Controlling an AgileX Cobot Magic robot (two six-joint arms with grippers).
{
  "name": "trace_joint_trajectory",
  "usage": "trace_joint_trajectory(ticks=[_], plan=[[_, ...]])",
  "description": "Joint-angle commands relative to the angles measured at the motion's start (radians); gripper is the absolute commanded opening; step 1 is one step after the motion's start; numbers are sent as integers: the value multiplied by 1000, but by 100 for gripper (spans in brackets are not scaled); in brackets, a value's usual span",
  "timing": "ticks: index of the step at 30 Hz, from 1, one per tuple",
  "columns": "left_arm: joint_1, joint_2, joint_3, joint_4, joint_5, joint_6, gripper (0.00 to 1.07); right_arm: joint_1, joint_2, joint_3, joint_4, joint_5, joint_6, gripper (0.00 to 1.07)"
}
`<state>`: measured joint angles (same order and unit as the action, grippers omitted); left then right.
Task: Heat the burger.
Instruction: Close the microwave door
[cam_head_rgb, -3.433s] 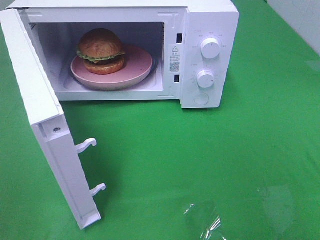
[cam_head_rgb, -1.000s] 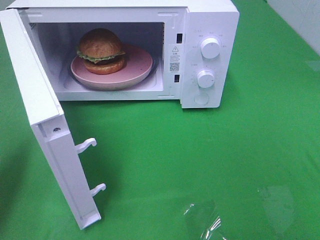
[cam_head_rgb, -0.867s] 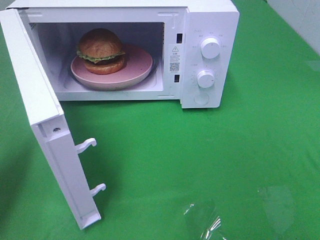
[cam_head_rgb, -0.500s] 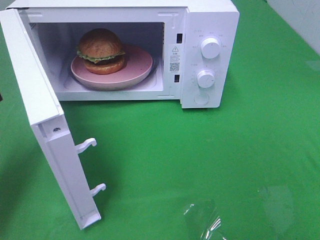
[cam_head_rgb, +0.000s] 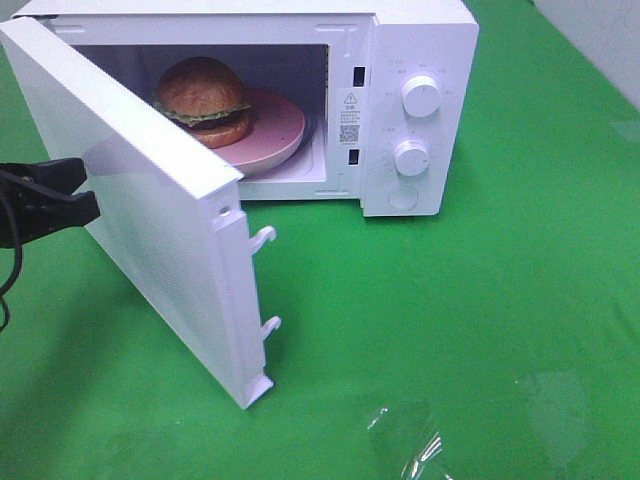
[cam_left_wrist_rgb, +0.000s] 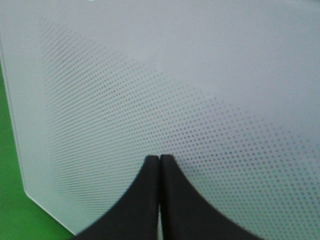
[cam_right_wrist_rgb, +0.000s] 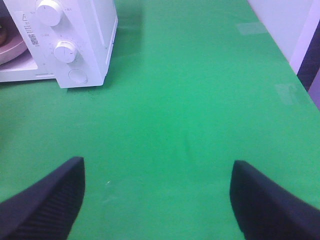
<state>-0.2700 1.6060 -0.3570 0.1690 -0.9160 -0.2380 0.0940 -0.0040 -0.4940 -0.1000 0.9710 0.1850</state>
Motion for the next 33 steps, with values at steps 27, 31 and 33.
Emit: trace_joint_trajectory(ticks=[27, 31, 33], plan=[[-252, 207, -320, -144, 86, 48, 0, -7, -26, 2, 1, -9, -9, 76], [-273, 232, -369, -148, 101, 49, 0, -7, -26, 2, 1, -9, -9, 76], [-284, 252, -402, -151, 114, 49, 0, -7, -26, 2, 1, -9, -9, 76]])
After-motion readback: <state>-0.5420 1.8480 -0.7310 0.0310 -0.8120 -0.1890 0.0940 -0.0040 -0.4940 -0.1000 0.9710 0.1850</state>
